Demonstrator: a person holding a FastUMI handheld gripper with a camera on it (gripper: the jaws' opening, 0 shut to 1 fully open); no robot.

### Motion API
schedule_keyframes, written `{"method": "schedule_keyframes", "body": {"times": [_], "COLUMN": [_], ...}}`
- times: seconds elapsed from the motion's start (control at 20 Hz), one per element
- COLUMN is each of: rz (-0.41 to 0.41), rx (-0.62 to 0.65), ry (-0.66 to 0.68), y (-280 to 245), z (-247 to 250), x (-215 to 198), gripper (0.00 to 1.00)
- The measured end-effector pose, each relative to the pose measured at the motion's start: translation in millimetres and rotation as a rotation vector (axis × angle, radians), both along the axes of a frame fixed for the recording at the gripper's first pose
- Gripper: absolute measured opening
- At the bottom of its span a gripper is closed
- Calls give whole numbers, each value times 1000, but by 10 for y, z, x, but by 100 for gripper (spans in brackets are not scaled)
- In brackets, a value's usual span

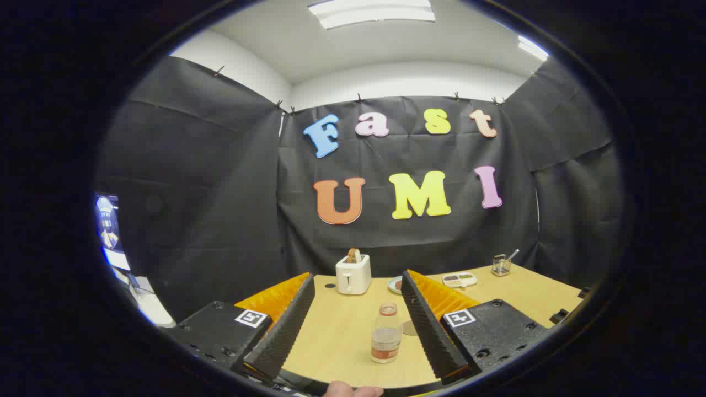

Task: Take the bottle from table, then pour the juice into the cup, finally place the bottle on the coaster

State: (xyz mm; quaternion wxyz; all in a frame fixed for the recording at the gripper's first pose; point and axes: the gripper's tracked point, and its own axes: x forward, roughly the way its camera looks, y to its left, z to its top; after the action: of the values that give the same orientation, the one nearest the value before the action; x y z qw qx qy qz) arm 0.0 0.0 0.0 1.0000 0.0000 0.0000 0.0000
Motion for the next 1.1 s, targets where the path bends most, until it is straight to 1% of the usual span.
{"method": "schedule_keyframes", "body": {"times": [0.1,0.75,1.1], "rz": [10,10,-10], "rx": [-4,-13,-18], "ry": [-4,1,15], "y": [35,48,34], "z": [12,-33,-65], "x": [-13,-47,-56], "gripper": [100,100,100]}}
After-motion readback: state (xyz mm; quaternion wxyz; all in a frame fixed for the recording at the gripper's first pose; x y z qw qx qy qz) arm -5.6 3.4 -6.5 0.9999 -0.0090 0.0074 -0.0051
